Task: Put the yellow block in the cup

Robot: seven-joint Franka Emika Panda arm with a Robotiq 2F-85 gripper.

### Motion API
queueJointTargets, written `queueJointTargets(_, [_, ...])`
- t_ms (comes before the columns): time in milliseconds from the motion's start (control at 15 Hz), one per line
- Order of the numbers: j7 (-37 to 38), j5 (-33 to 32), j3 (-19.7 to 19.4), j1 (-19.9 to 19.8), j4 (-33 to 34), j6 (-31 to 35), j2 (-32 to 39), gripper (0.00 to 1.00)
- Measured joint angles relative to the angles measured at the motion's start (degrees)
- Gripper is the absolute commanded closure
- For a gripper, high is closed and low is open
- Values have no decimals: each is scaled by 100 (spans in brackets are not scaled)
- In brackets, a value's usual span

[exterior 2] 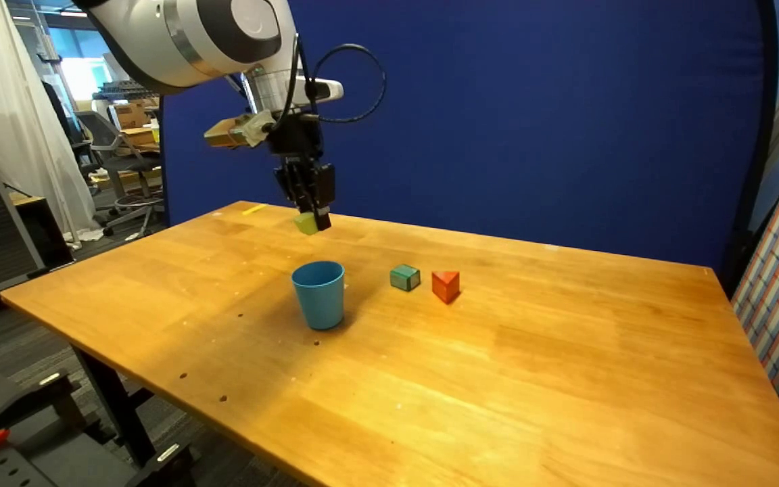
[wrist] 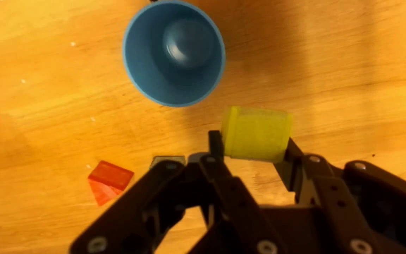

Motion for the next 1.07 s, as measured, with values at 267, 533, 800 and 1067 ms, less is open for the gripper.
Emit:
queueJointTargets(267, [394, -325, -58, -167, -304, 0, -309, 83])
queueJointTargets(533, [582, -386, -58, -302, -548, 3, -410, 35])
queueJointTargets(800, [643, -386, -57, -374, -724, 14, -411, 14])
queueJointTargets(1067, [644, -343, -39, -391, -769, 19, -411, 13])
